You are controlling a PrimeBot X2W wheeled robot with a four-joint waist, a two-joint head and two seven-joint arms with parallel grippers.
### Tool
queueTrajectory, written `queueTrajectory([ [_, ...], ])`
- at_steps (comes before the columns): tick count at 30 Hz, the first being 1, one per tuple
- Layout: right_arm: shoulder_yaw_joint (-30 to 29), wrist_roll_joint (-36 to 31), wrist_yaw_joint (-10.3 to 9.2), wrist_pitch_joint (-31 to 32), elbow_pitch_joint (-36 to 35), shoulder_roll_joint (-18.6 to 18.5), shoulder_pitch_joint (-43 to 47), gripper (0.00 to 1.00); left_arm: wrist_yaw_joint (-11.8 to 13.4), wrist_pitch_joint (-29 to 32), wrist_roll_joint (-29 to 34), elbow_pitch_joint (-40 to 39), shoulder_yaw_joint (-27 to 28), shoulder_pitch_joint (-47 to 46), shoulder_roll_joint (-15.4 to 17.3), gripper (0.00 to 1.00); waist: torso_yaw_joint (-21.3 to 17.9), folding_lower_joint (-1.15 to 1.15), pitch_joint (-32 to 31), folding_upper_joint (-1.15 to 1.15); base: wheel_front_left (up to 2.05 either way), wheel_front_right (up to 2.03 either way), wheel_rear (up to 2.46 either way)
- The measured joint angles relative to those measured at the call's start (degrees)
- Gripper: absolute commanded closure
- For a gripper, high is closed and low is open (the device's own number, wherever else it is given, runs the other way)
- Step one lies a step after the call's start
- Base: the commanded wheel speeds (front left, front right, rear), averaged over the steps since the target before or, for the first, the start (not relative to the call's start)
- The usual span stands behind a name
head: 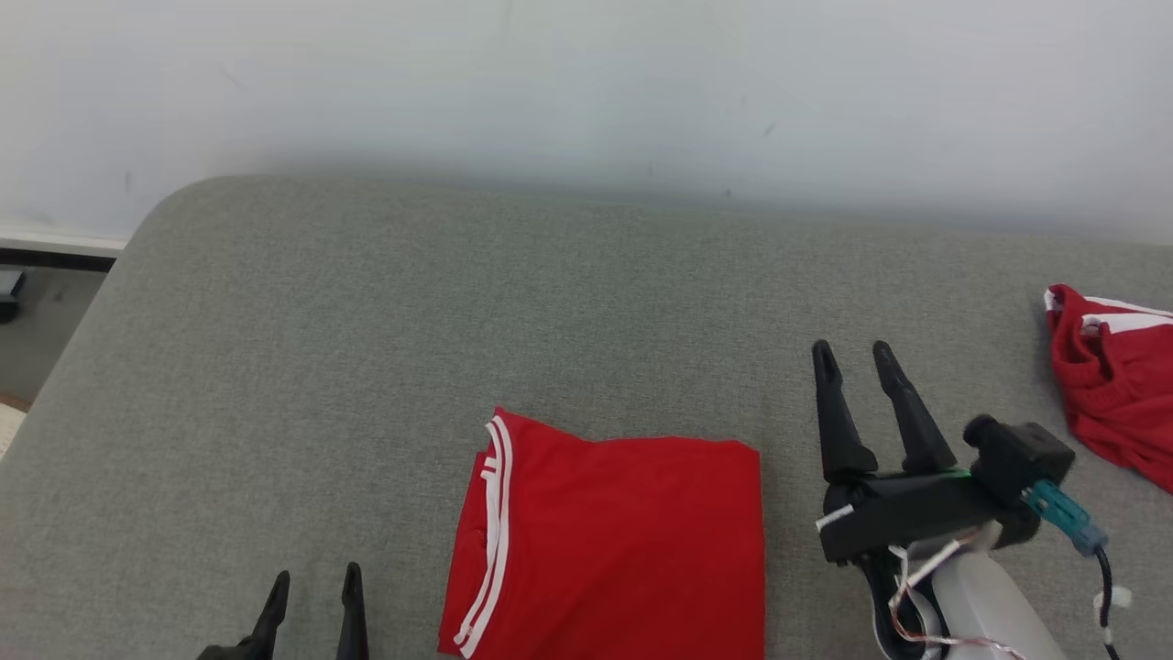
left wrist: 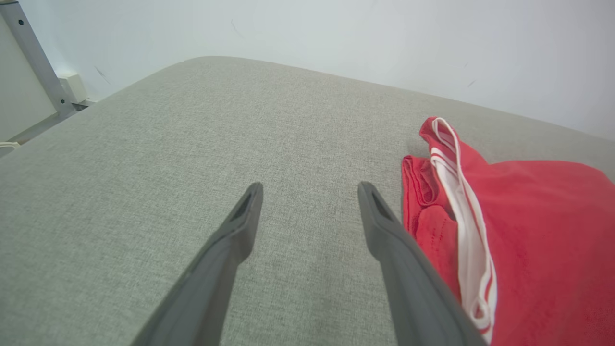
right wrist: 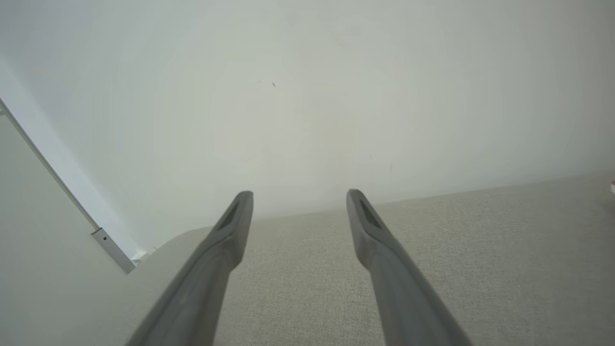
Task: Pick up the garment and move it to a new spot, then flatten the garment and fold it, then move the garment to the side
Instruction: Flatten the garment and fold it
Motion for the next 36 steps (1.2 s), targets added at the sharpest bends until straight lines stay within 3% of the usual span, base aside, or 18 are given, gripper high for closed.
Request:
queueTrajectory([
  [7, -7.8, -9.82, 0.0, 0.0, -12.02, 0.1, 11.21, 0.0, -0.53, 0.0, 2.58, -3.44, 2.52, 1.9, 0.05, 0.0, -3.01, 0.0, -0.61, 0.0, 0.0, 0.0, 0.0],
  [14, -12.09, -13.1, 0.0, -0.11, -19.91, 1.32, 21.62, 0.0, -1.04, 0.0, 4.9, -6.75, 3.46, 3.29, 0.15, 0.0, -5.07, 0.0, -1.93, 0.0, 0.0, 0.0, 0.0],
  [23, -11.55, -14.84, 0.0, -0.12, -20.61, 2.05, 29.44, 0.0, -1.21, 0.0, 5.65, -8.46, 4.91, 5.42, 0.12, 0.0, -6.44, 0.0, -3.98, 0.0, 0.0, 0.0, 0.0],
  [36, -8.06, -12.5, 0.0, -0.11, -17.4, 2.13, 30.99, 0.0, -1.13, 0.0, 5.37, -9.54, 4.28, 7.75, 0.05, 0.0, -6.5, 0.0, -4.89, 0.0, 0.0, 0.0, 0.0],
])
